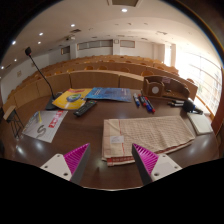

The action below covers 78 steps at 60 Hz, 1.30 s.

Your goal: Fold towel

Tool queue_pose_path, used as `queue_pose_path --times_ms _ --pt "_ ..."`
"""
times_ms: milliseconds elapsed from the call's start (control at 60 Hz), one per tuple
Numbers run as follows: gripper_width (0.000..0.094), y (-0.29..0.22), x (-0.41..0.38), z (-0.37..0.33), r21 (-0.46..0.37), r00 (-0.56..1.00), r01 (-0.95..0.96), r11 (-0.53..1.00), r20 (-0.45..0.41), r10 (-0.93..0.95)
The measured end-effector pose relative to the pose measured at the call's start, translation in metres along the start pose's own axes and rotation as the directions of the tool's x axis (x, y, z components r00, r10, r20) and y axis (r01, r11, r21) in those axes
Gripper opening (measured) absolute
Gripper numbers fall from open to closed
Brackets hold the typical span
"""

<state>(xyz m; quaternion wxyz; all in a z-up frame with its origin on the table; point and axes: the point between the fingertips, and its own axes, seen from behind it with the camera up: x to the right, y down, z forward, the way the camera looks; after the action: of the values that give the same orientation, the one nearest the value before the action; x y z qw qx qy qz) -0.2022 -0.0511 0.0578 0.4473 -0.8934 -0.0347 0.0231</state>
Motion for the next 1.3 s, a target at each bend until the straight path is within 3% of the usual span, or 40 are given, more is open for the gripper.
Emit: queue_pose_path --times_ms 133,233,267,367,417,467,600,767,900,967,1050,1150,1300 --pt "0.0813 -0.002 -0.007 0.066 -0.05 0.998 0.05 0.998 -0.023 -0.051" --pt "0.0704 0.01 -0.001 0.097 -0.107 0.996 0.078 0.991 -0.038 -0.083" --pt "0.0668 0.006 -0.003 0.102 -0.084 0.995 0.087 0.993 -0.04 -0.09" --pt "0.0456 0.003 -0.004 0.105 -0.093 0.99 0.13 0.987 -0.043 -0.134" --pt "0.0291 0.004 -0.008 0.107 -0.098 0.985 0.163 0.982 -0.038 -0.168" --pt "0.0068 0.002 0.002 0.108 -0.103 0.973 0.204 0.973 -0.084 -0.213" --pt "0.0045 0.007 -0.005 0.1 -0.122 0.968 0.23 0.965 -0.076 -0.24" --pt "0.0045 0.0 -0.066 0.054 -0.12 0.985 0.045 0.992 0.171 -0.024" --pt "0.0045 -0.056 -0.086 -0.003 -0.031 0.935 -0.092 0.995 0.342 0.097" --pt "0.0045 -0.084 -0.077 -0.02 -0.006 0.909 -0.174 0.985 0.383 0.163" --pt "0.0045 -0.098 -0.035 -0.02 0.019 0.905 -0.235 0.972 0.368 0.212" --pt "0.0044 -0.088 0.025 0.01 0.006 0.943 -0.241 0.97 0.239 0.233" --pt "0.008 -0.047 0.098 0.057 -0.04 0.966 -0.232 0.972 0.112 0.235"
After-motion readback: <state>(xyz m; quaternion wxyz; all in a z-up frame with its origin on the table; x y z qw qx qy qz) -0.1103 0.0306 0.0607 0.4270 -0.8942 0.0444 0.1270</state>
